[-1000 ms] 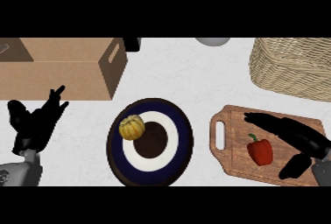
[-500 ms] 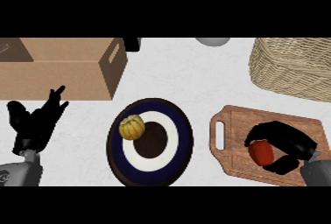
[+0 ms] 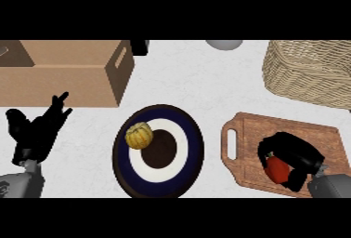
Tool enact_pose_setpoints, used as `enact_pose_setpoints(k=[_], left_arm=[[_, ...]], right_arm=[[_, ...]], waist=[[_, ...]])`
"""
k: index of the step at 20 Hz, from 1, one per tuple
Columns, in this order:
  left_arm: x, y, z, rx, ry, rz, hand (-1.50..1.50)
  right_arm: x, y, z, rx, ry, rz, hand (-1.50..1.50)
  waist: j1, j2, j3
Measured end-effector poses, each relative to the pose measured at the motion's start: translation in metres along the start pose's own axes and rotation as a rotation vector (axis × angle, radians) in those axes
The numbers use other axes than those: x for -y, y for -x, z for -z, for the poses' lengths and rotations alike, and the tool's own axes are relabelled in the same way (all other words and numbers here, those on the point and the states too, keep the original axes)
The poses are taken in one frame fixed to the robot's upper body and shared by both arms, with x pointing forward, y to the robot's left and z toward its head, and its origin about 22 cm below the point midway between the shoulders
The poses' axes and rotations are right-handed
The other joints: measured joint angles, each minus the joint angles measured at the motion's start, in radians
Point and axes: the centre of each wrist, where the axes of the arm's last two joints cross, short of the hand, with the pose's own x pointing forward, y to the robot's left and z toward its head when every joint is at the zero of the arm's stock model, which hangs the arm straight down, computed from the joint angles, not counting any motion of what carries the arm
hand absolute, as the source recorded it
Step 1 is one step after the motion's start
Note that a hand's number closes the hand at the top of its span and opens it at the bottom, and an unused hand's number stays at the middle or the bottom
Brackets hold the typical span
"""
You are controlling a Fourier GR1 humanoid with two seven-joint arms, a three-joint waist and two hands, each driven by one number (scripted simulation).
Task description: Pick the bell pepper from the cutting board and place it in the basket
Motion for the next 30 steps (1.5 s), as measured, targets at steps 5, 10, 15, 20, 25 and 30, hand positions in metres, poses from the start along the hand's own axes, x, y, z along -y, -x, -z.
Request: enact_pose_setpoints(k=[5, 10, 15, 20, 25, 30], left_arm=[[-0.005, 0.001, -0.006, 0.001, -0.022, -0.003, 0.00], [-0.003, -0.002, -0.005, -0.009, -0.026, -0.005, 0.00], [0.000, 0.001, -0.007, 0.001, -0.028, -0.009, 0.00], [0.002, -0.001, -0.006, -0.006, -0.034, -0.003, 0.00], [0.001, -0.002, -0.005, 0.002, -0.028, -0.004, 0.00], [0.007, -0.010, -0.003, 0.007, -0.019, -0.004, 0.00]], right_arm=[[-0.024, -0.046, 0.020, -0.177, 0.096, 0.085, 1.50], [-0.037, -0.106, 0.045, -0.266, 0.176, 0.192, 1.50], [-0.033, -0.149, 0.042, -0.170, 0.349, 0.421, 1.50], [0.000, -0.190, 0.021, -0.070, 0.573, 0.501, 1.50], [0.040, -0.216, -0.013, -0.109, 0.736, 0.501, 1.50], [0.086, -0.223, -0.031, -0.194, 0.840, 0.474, 1.50]], waist=[[-0.024, -0.009, -0.008], [-0.022, -0.003, -0.001], [-0.022, 0.002, 0.008], [-0.022, 0.002, 0.010], [-0.014, 0.004, 0.010], [-0.001, 0.007, 0.010]])
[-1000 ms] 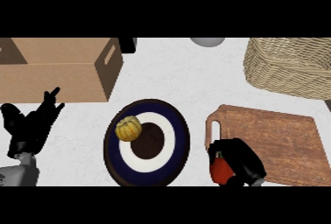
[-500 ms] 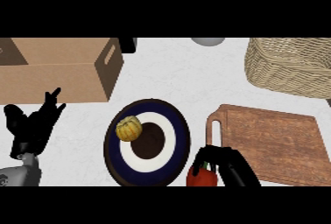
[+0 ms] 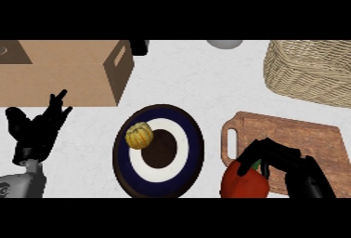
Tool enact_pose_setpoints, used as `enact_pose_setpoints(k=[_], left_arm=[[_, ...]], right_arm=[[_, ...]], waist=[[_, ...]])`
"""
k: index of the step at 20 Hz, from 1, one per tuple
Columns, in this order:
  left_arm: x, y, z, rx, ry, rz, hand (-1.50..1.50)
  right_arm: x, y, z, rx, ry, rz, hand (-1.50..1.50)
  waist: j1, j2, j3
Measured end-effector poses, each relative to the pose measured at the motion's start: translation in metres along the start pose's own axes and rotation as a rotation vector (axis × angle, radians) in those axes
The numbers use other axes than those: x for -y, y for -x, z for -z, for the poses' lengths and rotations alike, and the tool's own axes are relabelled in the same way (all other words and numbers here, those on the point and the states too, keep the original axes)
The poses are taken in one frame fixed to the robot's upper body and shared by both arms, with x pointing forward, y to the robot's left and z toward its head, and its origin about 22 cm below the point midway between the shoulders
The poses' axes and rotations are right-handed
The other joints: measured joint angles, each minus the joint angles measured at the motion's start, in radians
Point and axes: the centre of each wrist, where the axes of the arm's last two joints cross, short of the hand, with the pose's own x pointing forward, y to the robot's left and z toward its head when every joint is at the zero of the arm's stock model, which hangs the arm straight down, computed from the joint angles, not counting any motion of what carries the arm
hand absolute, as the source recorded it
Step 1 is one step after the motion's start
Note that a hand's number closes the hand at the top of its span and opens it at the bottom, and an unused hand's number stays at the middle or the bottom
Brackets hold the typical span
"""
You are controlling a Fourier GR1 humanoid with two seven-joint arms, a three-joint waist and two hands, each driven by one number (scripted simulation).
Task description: Pick the bell pepper from the cutting board and place it in the basket
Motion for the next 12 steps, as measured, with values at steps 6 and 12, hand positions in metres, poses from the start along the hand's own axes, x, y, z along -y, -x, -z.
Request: enact_pose_setpoints(k=[6, 12], left_arm=[[-0.004, -0.004, 0.002, -0.008, 0.014, 0.005, 0.00], [0.003, -0.004, 0.001, -0.001, 0.008, 0.008, 0.00]], right_arm=[[0.025, -0.021, 0.033, -0.042, 0.102, -0.046, 1.50], [0.058, -0.033, 0.085, -0.067, 0.209, -0.064, 1.50]], waist=[[0.006, 0.001, 0.000], [0.011, 0.002, 0.001]])
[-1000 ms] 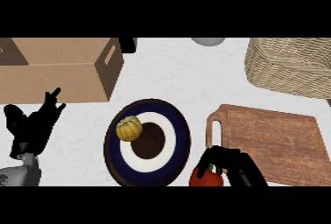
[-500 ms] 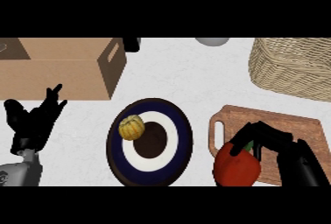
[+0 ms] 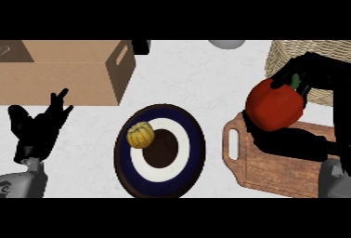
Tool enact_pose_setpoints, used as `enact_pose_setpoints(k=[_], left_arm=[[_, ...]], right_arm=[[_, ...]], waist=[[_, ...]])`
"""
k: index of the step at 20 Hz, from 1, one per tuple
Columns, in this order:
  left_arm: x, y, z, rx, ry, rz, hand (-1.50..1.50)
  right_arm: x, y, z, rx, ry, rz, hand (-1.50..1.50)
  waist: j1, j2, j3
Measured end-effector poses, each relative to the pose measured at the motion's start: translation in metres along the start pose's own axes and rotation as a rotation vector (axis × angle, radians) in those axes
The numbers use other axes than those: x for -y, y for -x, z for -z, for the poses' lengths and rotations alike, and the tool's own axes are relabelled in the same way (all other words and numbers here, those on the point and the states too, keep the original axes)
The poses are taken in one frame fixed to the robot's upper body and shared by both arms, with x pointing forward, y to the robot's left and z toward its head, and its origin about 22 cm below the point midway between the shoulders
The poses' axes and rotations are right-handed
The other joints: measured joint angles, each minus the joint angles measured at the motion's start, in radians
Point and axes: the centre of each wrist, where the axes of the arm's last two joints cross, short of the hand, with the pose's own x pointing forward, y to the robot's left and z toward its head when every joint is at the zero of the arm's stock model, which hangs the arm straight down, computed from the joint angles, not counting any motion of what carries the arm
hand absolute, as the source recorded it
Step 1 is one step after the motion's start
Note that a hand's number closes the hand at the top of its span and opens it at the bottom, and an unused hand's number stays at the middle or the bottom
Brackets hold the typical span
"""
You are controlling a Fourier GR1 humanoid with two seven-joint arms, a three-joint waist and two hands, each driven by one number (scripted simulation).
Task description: Pick the bell pepper from the cutting board and place it in the basket
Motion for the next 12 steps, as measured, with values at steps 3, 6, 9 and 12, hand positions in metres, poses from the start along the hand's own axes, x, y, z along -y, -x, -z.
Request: enact_pose_setpoints(k=[3, 6, 9, 12], left_arm=[[-0.002, 0.004, 0.003, -0.005, 0.000, 0.002, 0.00], [-0.002, 0.000, 0.003, -0.010, 0.007, 0.000, 0.00], [-0.003, 0.000, 0.002, -0.007, 0.009, -0.004, 0.00], [-0.003, -0.001, 0.001, -0.002, 0.009, -0.003, 0.00]], right_arm=[[0.009, 0.003, 0.023, -0.024, 0.054, -0.035, 1.50], [0.019, 0.012, 0.047, -0.057, 0.100, -0.103, 1.50], [0.024, 0.022, 0.068, -0.092, 0.144, -0.151, 1.50], [0.037, 0.041, 0.088, -0.125, 0.177, -0.168, 1.50]], waist=[[-0.002, 0.001, 0.000], [0.001, 0.001, 0.001], [0.001, 0.001, 0.001], [0.001, 0.001, 0.001]])
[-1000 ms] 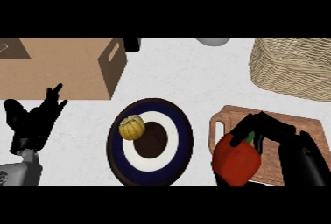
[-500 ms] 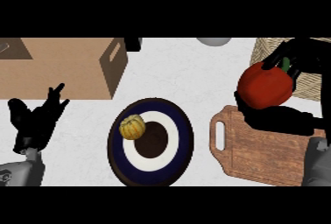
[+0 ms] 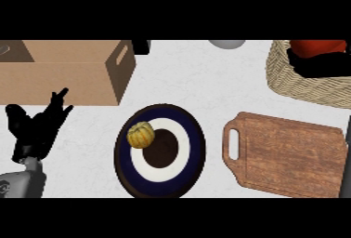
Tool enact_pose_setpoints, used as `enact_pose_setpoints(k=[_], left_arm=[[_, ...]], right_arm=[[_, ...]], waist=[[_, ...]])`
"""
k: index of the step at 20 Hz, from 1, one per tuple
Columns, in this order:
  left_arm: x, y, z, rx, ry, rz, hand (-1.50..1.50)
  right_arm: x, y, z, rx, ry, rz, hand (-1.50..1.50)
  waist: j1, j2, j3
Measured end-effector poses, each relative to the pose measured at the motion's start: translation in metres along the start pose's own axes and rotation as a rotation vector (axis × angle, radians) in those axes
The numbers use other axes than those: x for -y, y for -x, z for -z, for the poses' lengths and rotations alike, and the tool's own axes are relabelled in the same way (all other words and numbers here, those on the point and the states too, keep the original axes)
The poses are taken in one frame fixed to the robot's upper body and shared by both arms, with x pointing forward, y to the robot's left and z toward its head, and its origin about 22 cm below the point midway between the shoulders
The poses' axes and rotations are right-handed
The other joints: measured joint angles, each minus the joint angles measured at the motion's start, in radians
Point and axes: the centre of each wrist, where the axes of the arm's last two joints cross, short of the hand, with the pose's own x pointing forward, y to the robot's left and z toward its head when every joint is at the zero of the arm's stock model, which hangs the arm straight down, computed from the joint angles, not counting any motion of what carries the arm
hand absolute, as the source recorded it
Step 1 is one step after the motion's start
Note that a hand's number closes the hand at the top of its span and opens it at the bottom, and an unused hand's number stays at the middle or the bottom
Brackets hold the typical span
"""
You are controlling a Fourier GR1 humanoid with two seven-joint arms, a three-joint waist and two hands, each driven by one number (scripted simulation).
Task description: Pick the bell pepper from the cutting board and place it in the basket
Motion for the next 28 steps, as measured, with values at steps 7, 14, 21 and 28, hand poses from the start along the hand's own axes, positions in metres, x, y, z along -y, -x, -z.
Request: enact_pose_setpoints(k=[7, 14, 21, 28], left_arm=[[-0.008, 0.003, 0.001, -0.005, 0.009, -0.002, 0.00], [0.002, 0.002, 0.002, 0.002, -0.004, 0.001, 0.00], [0.001, 0.002, 0.004, 0.005, 0.005, 0.003, 0.00], [0.000, 0.001, 0.003, 0.009, 0.010, -0.004, 0.00]], right_arm=[[0.005, 0.059, 0.034, -0.019, 0.010, -0.036, 1.50], [-0.003, 0.112, 0.053, -0.031, 0.015, 0.004, 1.50], [-0.016, 0.152, 0.069, -0.148, 0.119, 0.025, -1.50], [-0.019, 0.180, 0.082, -0.141, 0.108, 0.038, -1.50]], waist=[[-0.002, 0.000, 0.001], [0.000, 0.001, 0.001], [0.008, 0.004, 0.001], [0.008, 0.003, 0.001]])
